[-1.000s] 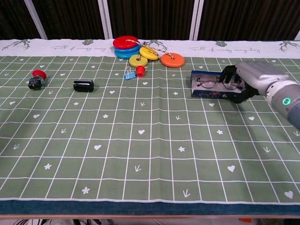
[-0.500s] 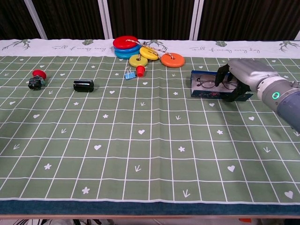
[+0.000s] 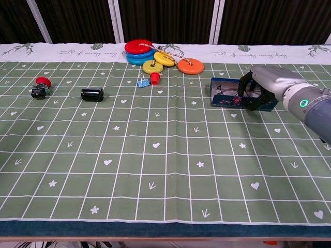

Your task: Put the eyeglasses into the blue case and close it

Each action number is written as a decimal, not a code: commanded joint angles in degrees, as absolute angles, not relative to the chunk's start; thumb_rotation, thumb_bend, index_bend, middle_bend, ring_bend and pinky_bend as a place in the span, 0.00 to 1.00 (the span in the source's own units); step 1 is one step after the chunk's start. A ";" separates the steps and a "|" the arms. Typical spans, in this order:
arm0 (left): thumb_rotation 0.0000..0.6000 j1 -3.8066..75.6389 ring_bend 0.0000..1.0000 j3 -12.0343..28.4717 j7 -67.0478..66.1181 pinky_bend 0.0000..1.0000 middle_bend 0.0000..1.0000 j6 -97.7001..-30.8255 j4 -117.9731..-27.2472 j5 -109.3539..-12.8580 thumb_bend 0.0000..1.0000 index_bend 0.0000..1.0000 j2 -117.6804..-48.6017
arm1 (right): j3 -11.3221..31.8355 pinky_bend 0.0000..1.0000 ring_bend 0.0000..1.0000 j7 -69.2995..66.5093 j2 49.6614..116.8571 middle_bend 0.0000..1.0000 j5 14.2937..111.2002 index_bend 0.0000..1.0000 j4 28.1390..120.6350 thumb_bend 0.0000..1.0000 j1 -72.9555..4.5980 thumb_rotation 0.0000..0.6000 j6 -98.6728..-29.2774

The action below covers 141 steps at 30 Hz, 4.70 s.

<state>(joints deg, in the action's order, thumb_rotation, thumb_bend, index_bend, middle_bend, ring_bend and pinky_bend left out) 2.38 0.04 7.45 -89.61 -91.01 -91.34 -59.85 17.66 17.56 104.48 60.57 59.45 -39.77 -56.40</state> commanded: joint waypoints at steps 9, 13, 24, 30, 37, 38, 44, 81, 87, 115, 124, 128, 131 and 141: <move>1.00 2.35 0.00 0.12 7.58 0.00 0.00 -89.68 -90.99 -91.21 0.31 0.19 -59.80 | 17.51 0.23 0.31 17.61 104.41 0.33 60.16 0.56 59.60 0.50 -39.77 1.00 -56.25; 1.00 2.35 0.00 0.10 7.57 0.00 0.00 -89.70 -90.95 -91.27 0.31 0.19 -59.83 | 17.40 0.23 0.32 17.61 104.36 0.33 60.23 0.60 59.79 0.49 -39.78 1.00 -56.39; 1.00 2.37 0.00 0.11 7.56 0.00 0.00 -89.64 -90.89 -91.23 0.31 0.19 -59.78 | 17.07 0.23 0.33 16.27 103.57 0.35 61.16 0.73 62.40 0.51 -38.64 1.00 -58.44; 1.00 2.28 0.00 0.06 7.58 0.00 0.00 -89.92 -90.94 -91.51 0.31 0.19 -59.76 | 16.44 0.23 0.33 15.74 100.49 0.33 62.40 0.74 68.59 0.52 -37.01 1.00 -60.29; 1.00 2.27 0.00 -0.03 7.64 0.00 0.00 -89.92 -90.93 -91.64 0.31 0.19 -59.77 | 14.60 0.23 0.30 18.90 93.79 0.26 62.34 0.75 81.53 0.52 -34.62 1.00 -61.33; 1.00 2.27 0.00 -0.04 7.65 0.00 0.00 -89.92 -90.93 -91.65 0.31 0.19 -59.78 | 14.45 0.23 0.30 19.47 93.04 0.24 61.86 0.75 82.97 0.52 -34.47 1.00 -61.11; 1.00 2.27 0.00 -0.15 7.57 0.00 0.00 -89.80 -91.08 -91.71 0.31 0.20 -59.77 | 14.97 0.23 0.27 21.45 89.63 0.17 56.88 0.76 89.85 0.52 -34.87 1.00 -58.28; 1.00 2.37 0.00 0.05 7.75 0.00 0.00 -89.52 -91.11 -91.24 0.31 0.20 -59.58 | 19.03 0.23 0.26 27.19 93.01 0.17 36.20 0.77 78.31 0.52 -49.19 1.00 -48.13; 1.00 2.37 0.00 -0.02 7.72 0.00 0.00 -89.50 -91.14 -91.36 0.31 0.20 -59.56 | 18.14 0.23 0.26 27.45 92.84 0.17 34.62 0.76 77.36 0.52 -50.24 1.00 -47.00; 1.00 2.35 0.00 -0.19 7.58 0.00 0.00 -89.54 -91.15 -91.65 0.31 0.20 -59.49 | 18.19 0.22 0.19 24.47 89.50 0.13 34.03 0.25 77.51 0.31 -52.14 1.00 -46.65; 1.00 2.27 0.00 -0.35 7.20 0.00 0.00 -89.57 -91.37 -91.81 0.31 0.20 -59.54 | 12.15 0.21 0.16 31.89 85.58 0.12 30.29 0.24 84.56 0.26 -53.21 1.00 -47.05; 1.00 2.28 0.00 -0.32 7.23 0.00 0.00 -89.46 -91.39 -91.65 0.31 0.20 -59.48 | 11.41 0.21 0.16 32.35 86.97 0.14 29.07 0.24 83.21 0.26 -53.82 1.00 -47.48; 1.00 2.34 0.00 -0.24 7.34 0.00 0.00 -89.38 -91.42 -91.52 0.31 0.20 -59.40 | 11.49 0.21 0.17 31.70 88.30 0.17 28.78 0.26 81.79 0.26 -53.92 1.00 -48.14; 1.00 2.38 0.00 -0.24 7.46 0.00 0.00 -89.24 -91.40 -91.43 0.31 0.20 -59.32 | 11.62 0.21 0.19 29.91 90.37 0.23 28.32 0.30 78.57 0.35 -54.06 1.00 -48.05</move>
<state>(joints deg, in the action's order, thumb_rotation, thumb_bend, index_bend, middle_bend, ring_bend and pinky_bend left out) 2.38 -0.24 7.47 -89.24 -91.40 -91.43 -59.32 11.60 30.00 90.30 28.30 78.63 -54.05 -47.98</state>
